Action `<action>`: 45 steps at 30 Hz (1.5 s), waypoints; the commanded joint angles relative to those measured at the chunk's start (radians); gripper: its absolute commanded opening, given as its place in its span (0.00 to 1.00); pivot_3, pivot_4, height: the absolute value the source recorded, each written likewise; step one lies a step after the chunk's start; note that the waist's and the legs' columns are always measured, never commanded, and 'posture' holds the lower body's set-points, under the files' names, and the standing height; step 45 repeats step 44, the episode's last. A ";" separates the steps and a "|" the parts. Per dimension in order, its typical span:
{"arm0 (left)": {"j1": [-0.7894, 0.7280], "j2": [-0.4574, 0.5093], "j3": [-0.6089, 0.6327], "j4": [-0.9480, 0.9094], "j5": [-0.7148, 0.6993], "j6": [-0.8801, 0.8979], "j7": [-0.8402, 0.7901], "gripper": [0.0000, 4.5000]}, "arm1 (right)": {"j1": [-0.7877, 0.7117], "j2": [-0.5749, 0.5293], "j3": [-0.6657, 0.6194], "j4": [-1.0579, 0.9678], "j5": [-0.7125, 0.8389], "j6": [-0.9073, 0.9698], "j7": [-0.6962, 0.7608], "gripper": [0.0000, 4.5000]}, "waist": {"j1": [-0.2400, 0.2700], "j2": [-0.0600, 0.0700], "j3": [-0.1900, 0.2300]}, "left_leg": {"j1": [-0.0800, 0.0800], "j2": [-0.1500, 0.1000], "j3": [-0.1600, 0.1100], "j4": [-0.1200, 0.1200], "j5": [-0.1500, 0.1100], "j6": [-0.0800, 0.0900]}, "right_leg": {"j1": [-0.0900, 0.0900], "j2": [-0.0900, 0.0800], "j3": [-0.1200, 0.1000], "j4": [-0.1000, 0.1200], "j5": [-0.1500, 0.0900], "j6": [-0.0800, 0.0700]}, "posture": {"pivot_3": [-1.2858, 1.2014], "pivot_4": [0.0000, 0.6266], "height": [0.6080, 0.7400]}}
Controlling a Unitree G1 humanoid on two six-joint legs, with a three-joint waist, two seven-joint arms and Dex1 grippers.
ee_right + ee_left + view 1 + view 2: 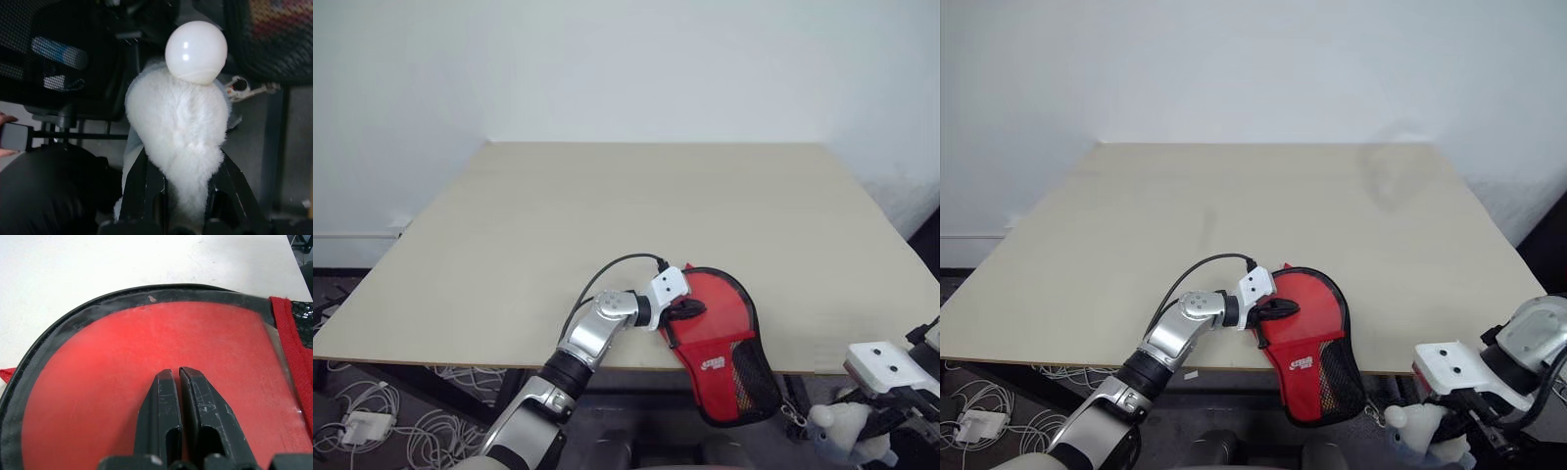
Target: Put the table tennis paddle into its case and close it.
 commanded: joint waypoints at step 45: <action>0.186 0.362 0.711 -0.348 -0.203 0.343 0.296 0.99 | -0.869 0.767 0.173 0.416 0.031 0.535 -0.726 1.00 | -0.003 -0.014 0.005 | -0.002 0.007 0.000 -0.001 0.001 0.002 | -0.010 0.003 0.005 0.002 0.005 -0.008 | 0.52 0.00 0.96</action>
